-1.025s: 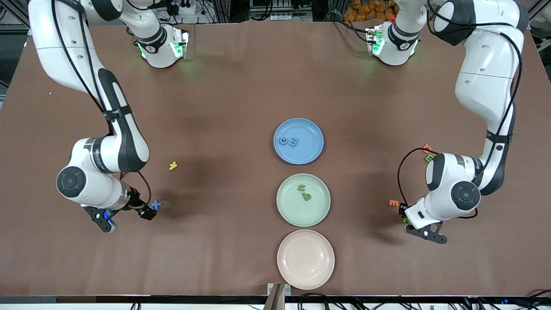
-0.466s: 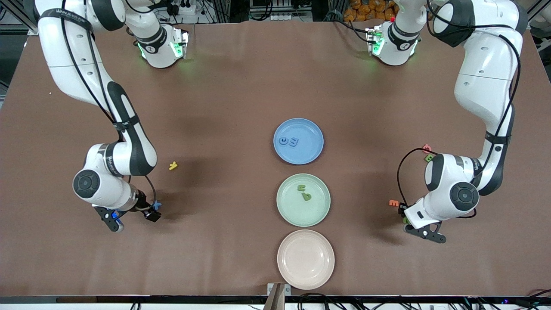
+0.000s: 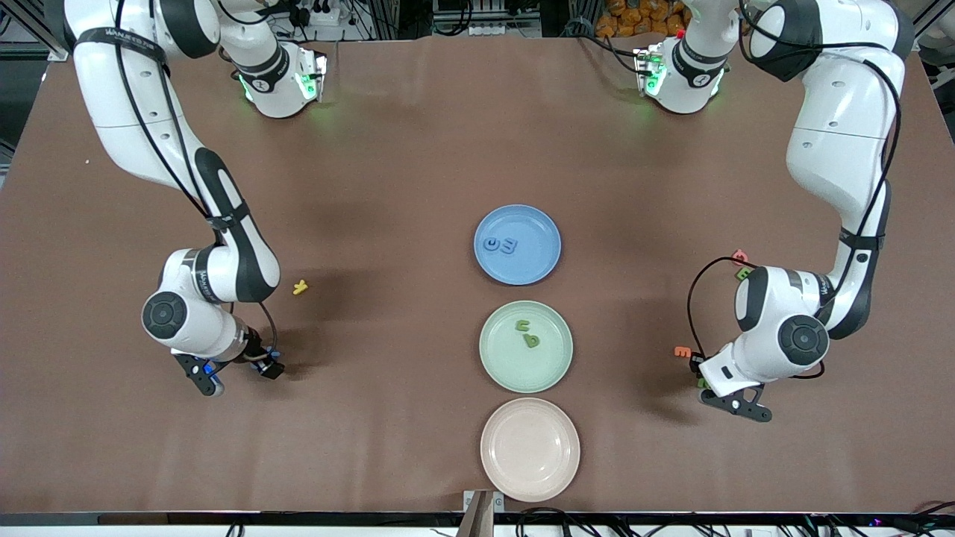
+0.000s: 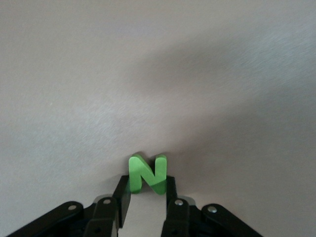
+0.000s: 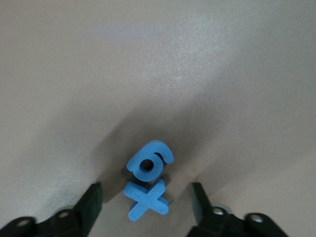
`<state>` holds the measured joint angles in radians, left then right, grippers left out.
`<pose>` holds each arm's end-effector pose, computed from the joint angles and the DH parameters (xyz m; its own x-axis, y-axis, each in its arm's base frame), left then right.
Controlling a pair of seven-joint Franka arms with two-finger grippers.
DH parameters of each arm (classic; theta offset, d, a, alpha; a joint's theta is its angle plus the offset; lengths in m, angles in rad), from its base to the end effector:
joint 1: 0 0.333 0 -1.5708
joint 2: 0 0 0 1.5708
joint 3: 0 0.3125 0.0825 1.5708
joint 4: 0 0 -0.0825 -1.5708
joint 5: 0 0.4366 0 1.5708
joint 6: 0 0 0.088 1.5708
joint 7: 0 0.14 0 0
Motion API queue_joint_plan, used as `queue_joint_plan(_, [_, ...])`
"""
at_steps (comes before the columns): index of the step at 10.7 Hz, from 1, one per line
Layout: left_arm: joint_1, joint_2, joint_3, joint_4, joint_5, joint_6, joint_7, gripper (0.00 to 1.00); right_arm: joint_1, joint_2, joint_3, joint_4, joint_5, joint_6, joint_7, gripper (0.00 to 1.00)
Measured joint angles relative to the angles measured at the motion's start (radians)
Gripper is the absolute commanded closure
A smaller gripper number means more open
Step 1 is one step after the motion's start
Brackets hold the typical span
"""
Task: Sort letters by color into matching plates
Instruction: 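Carry the N to the green plate while the right gripper grasps the X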
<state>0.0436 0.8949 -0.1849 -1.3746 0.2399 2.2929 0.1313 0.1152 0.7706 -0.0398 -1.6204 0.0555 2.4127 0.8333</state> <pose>0.7732 -0.0766 0.1168 0.9361 -0.3500 0.0337 -0.3484 -0.9362 -0.0468 0.7238 0.0579 0.0990 0.7056 -0.7085 0.0076 -0.7082 -0.7056 -0.0235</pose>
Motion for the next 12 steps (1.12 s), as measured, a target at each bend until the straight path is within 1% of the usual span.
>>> queue_joint_plan(1, [-0.014,-0.003,-0.002,0.01,0.0,0.001,0.0,1.0,0.001,0.0,0.001,-0.001,0.0,0.002,-0.002,0.68])
queue_joint_plan(2, [-0.029,-0.012,-0.008,0.021,0.0,0.001,-0.01,1.0,0.002,-0.004,0.003,0.001,0.0,0.005,-0.004,0.73])
queue_joint_plan(3, [-0.036,-0.029,-0.033,0.026,-0.009,-0.001,-0.032,1.0,0.003,-0.004,0.005,0.002,0.0,0.01,-0.007,0.79])
queue_joint_plan(4, [-0.04,-0.048,-0.079,0.026,-0.026,-0.013,-0.07,1.0,0.003,-0.004,0.005,0.003,0.0,0.01,-0.008,0.82])
queue_joint_plan(6, [-0.061,-0.06,-0.172,0.025,-0.04,-0.028,-0.223,1.0,0.003,-0.004,0.005,0.003,-0.001,0.01,-0.015,0.83])
queue_joint_plan(7, [-0.101,-0.06,-0.194,0.022,-0.04,-0.029,-0.306,1.0,0.003,-0.004,0.005,0.003,-0.011,0.01,-0.03,0.83])
queue_joint_plan(8, [-0.17,-0.058,-0.187,0.021,-0.04,-0.028,-0.389,1.0,0.004,-0.005,0.007,0.005,-0.053,-0.002,-0.069,0.83])
queue_joint_plan(9, [-0.245,-0.055,-0.165,0.02,-0.04,-0.011,-0.456,1.0,0.006,-0.008,0.012,0.012,-0.106,-0.05,-0.123,0.82])
queue_joint_plan(10, [-0.306,-0.049,-0.143,0.018,-0.04,0.021,-0.511,0.89,0.007,-0.012,0.026,0.021,-0.139,-0.102,-0.197,0.82])
queue_joint_plan(11, [-0.353,-0.04,-0.127,0.014,-0.04,0.067,-0.558,0.01,0.01,-0.019,0.046,0.031,-0.152,-0.14,-0.259,0.82])
queue_joint_plan(12, [-0.389,-0.027,-0.107,0.013,-0.04,0.111,-0.594,0.0,0.015,-0.035,0.069,0.036,-0.156,-0.163,-0.289,0.82])
